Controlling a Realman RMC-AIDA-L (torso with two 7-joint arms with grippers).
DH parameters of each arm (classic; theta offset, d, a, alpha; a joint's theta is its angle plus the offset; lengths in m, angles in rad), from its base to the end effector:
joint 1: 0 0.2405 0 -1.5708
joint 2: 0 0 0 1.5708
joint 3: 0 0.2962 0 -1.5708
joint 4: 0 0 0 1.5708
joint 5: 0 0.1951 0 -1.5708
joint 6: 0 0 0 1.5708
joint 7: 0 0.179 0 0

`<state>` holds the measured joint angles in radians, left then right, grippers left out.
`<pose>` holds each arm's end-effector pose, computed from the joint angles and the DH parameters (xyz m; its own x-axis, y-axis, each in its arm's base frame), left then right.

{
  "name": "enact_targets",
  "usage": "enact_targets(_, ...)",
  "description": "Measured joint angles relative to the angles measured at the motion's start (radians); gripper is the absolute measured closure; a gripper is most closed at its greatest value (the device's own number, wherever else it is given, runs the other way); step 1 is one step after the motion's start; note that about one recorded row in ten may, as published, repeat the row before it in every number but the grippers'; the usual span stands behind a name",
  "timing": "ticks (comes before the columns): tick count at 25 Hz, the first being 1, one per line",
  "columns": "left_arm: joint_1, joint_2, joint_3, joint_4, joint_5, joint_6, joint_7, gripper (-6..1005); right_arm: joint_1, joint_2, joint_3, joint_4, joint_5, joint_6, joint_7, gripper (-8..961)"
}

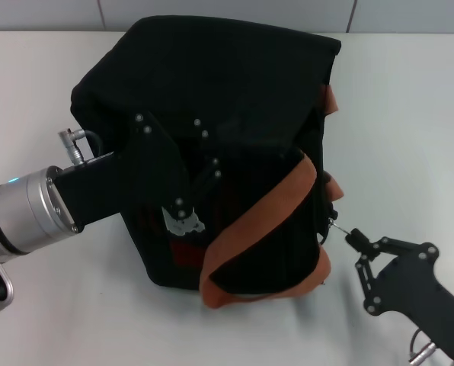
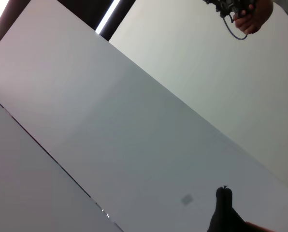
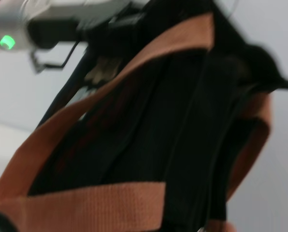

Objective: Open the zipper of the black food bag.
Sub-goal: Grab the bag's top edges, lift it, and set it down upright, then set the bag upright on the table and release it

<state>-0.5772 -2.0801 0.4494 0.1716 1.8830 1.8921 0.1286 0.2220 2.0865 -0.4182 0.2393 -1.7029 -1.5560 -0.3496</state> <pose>-0.2114 0.2970 -0.0580 0.4738 -0.7677 0.4315 -0.2645 -0.5914 -0.7617 0.3148 0.2082 -0.1157 0.8689 0.2708 -0.4144 -0.1988 -0.5757 -0.7931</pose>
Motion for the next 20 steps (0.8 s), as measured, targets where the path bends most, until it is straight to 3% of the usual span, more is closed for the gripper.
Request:
enact_targets(7, -0.015, 0.001, -0.013, -0.165, -0.142, -0.041, -0.023, 905, -0.072, -0.001, 0.105, -0.007, 0.005, -0.247, 0.146, 858)
enact_targets(10, -0.008, 0.0, -0.045, -0.247, -0.21, -0.053, -0.067, 905, -0.077, -0.003, 0.123, -0.028, 0.005, -0.325, 0.226, 848)
enact_targets(12, 0.024, 0.0, -0.115, -0.321, -0.24, -0.084, -0.15, 905, -0.075, -0.003, 0.122, -0.087, 0.0, -0.431, 0.398, 842)
enact_targets(17, 0.059, 0.0, -0.17, -0.351, -0.242, -0.125, -0.228, 905, -0.051, -0.003, 0.105, -0.193, -0.065, -0.509, 0.637, 696)
enact_targets(18, 0.105, 0.0, -0.189, -0.362, -0.227, -0.205, -0.336, 905, -0.051, -0.003, 0.105, -0.193, -0.065, -0.509, 0.637, 667)
enact_targets(20, 0.105, 0.0, -0.189, -0.362, -0.227, -0.205, -0.336, 905, -0.033, -0.004, 0.103, -0.231, -0.116, -0.516, 0.707, 590)
